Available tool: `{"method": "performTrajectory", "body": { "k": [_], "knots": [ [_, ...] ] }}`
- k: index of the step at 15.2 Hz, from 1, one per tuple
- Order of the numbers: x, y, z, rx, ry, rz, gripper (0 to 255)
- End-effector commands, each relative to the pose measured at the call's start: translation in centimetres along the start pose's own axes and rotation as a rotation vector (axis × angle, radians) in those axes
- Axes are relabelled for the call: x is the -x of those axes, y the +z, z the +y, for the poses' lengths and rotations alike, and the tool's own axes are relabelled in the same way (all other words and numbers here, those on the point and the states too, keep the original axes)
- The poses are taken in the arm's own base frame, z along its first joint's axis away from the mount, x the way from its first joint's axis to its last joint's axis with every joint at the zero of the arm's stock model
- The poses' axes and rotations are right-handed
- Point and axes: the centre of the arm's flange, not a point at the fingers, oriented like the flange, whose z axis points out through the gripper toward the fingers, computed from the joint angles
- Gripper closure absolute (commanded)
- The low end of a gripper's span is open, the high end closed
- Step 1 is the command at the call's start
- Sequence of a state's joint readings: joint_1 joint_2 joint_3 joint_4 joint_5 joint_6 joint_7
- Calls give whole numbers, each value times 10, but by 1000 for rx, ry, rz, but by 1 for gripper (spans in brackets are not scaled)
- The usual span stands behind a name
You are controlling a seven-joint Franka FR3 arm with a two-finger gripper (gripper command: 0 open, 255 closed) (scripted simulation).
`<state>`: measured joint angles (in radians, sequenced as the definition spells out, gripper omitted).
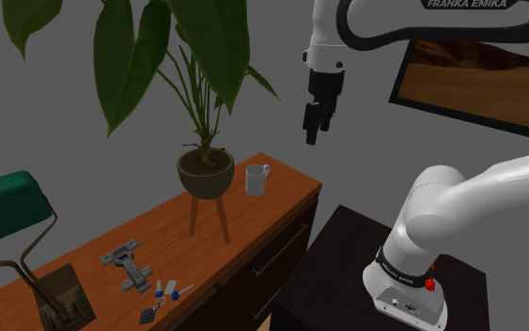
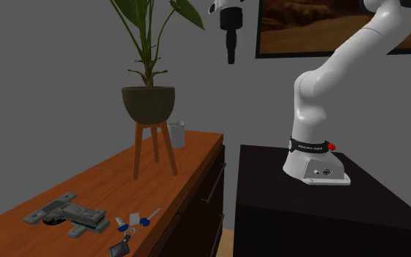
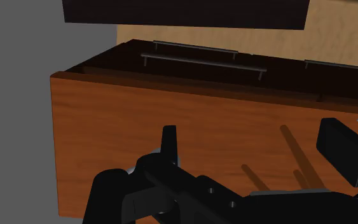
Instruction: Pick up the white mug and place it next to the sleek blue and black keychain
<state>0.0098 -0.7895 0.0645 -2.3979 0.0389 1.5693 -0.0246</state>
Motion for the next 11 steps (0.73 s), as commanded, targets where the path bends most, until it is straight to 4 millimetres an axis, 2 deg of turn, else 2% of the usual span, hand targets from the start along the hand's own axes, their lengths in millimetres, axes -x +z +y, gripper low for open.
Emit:
{"method": "performTrajectory", "body": {
  "k": [1,11],
  "knots": [
    [0,0,0,0,0,0,0],
    [-105,86,19,10,-31,-48,0]
  ]
}}
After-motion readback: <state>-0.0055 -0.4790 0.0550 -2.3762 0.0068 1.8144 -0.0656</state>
